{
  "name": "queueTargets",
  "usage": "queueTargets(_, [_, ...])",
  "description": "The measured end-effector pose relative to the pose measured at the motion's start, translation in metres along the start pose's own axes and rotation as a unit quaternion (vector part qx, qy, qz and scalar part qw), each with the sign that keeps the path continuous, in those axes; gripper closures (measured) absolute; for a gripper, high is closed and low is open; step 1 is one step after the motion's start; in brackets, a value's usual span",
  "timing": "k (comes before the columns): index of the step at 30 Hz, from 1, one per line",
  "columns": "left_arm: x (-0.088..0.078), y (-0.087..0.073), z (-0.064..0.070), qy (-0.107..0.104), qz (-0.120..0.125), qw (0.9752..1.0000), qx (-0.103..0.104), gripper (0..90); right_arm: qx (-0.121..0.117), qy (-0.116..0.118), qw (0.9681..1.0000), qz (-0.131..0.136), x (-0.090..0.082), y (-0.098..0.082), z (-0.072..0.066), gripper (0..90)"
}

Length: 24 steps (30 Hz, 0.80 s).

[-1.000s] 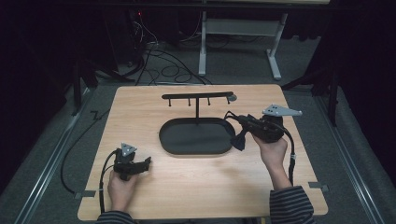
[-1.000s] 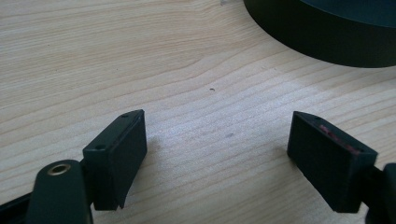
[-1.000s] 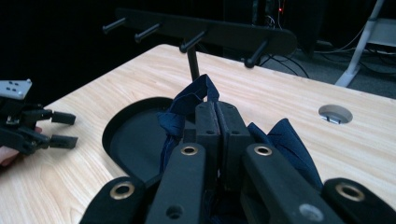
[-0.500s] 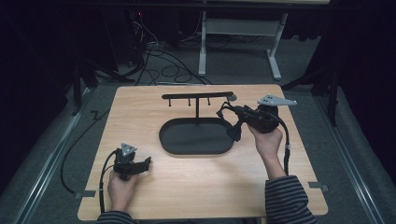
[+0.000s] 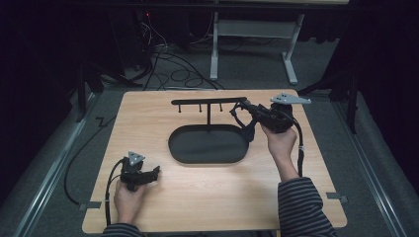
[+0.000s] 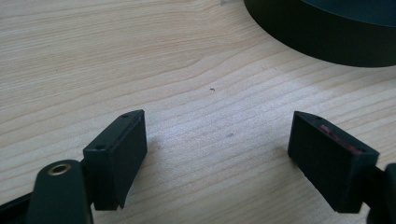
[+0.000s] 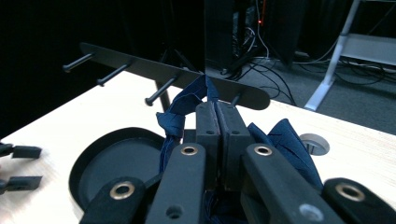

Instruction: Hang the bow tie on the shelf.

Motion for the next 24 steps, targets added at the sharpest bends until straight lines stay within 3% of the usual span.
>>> queueTargets(6, [0.000, 0.000, 0.000, 0.000, 0.000, 1.0000, 0.000, 20.0, 0.004, -0.010, 0.9999, 0.001, 0.006, 0.001, 0.005, 90.0])
queueTargets(13, [0.000, 0.000, 0.000, 0.000, 0.000, 1.0000, 0.000, 20.0, 0.003, -0.044, 0.9990, -0.001, 0.016, -0.001, 0.012, 89.9])
queueTargets(24, [0.000, 0.000, 0.000, 0.000, 0.000, 1.0000, 0.000, 20.0, 0.003, -0.054, 0.9984, -0.020, 0.023, -0.007, 0.019, 88.0])
Point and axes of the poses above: each handheld gripper's, and its own axes: x roughly forward along the jaws, y roughly out of its top, z roughly to its right, the point moved 5 cm from there along x, roughly forward along the jaws, and after that the axes turned 4 degrees about y, right-handed, at the moved point
